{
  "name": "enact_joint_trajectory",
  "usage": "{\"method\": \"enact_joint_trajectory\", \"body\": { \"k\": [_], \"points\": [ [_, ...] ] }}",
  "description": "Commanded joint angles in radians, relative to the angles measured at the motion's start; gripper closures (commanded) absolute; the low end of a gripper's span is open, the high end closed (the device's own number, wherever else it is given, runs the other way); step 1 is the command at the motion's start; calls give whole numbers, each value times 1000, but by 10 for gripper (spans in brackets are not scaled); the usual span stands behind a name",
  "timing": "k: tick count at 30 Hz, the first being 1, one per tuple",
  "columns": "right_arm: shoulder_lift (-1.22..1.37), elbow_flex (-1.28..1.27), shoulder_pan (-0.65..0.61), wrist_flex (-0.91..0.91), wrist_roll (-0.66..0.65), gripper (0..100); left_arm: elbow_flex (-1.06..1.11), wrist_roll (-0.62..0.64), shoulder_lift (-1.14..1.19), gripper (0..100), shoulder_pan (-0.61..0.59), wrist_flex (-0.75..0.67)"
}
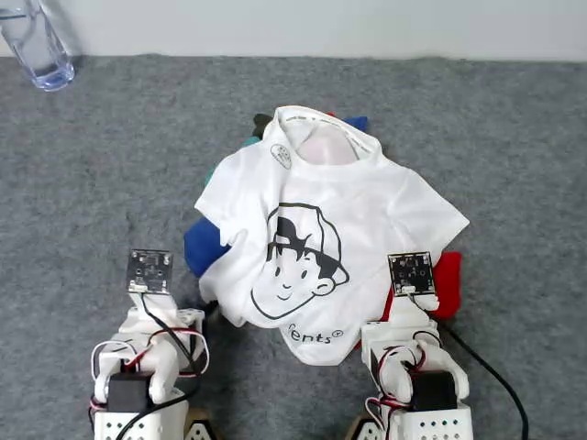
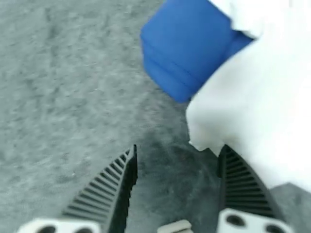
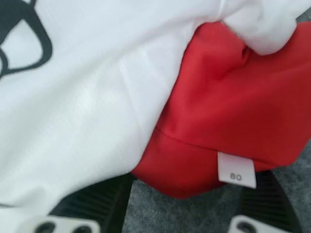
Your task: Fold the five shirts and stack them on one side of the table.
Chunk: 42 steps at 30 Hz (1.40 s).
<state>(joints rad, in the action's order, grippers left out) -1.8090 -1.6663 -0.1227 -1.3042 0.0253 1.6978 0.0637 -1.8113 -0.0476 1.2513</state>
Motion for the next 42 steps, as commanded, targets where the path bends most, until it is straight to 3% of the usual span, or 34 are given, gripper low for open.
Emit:
{"method": "enact_joint_trajectory", "body": {
  "k": [1, 12, 17, 26, 27, 31, 42],
  "points": [
    [-4, -17, 2, -4, 6, 680, -15, -9, -9, 744, 29, 9],
    [-4, -17, 2, -4, 6, 680, -193, -3, -11, 745, 5, 72],
    [-4, -17, 4, -4, 6, 680, -266, -6, -9, 745, 28, 175],
    [-4, -17, 4, -4, 6, 680, -271, -9, -9, 743, 141, 180],
    [-4, -17, 4, -4, 6, 680, -271, -26, -9, 743, 160, 180],
    [-4, -17, 2, -4, 6, 680, -306, -298, -12, 743, 170, 167],
    [-4, -17, 4, -4, 6, 680, -585, -327, -11, 745, 35, -12]
  ]
}}
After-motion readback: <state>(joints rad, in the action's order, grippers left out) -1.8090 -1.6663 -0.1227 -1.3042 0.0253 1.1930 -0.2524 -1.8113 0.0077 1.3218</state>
